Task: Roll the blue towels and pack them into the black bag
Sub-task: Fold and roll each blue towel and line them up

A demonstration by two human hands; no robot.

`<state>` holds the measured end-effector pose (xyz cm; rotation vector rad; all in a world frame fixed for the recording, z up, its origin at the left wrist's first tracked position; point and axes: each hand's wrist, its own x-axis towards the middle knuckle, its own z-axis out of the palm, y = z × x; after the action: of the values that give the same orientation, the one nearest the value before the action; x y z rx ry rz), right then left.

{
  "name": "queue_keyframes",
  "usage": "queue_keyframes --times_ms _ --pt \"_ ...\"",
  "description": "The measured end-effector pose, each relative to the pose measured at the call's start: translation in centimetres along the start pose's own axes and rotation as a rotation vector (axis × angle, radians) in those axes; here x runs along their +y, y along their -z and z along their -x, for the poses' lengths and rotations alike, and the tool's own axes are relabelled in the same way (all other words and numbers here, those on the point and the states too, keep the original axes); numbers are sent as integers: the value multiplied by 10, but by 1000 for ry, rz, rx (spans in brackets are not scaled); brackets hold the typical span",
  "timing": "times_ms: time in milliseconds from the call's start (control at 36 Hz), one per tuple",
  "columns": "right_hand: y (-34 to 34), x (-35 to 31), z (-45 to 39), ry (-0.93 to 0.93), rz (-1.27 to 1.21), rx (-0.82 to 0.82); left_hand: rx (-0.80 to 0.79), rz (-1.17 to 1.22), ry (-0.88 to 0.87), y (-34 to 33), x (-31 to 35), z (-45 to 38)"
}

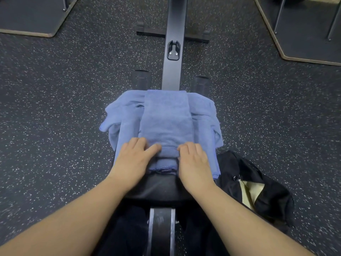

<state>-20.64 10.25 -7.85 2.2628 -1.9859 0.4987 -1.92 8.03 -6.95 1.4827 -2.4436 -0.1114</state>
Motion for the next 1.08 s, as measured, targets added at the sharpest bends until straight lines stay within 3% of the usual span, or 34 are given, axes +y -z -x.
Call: queue_keyframes --times_ms 361,667,833,944,1083 --pt "4 -1 -4 -62 -30 -14 74 -103 -67 -1 5 -3" --pt "7 6 -6 -22 -74 -20 -17 122 137 -4 0 -8" --pt "18 13 -18 -1 -151 -94 109 101 195 -4 1 -13" --pt "33 17 -24 15 -172 -307 122 102 194 2 -2 -10" --pt "35 20 -23 -4 -205 -383 86 46 183 4 -1 -7"
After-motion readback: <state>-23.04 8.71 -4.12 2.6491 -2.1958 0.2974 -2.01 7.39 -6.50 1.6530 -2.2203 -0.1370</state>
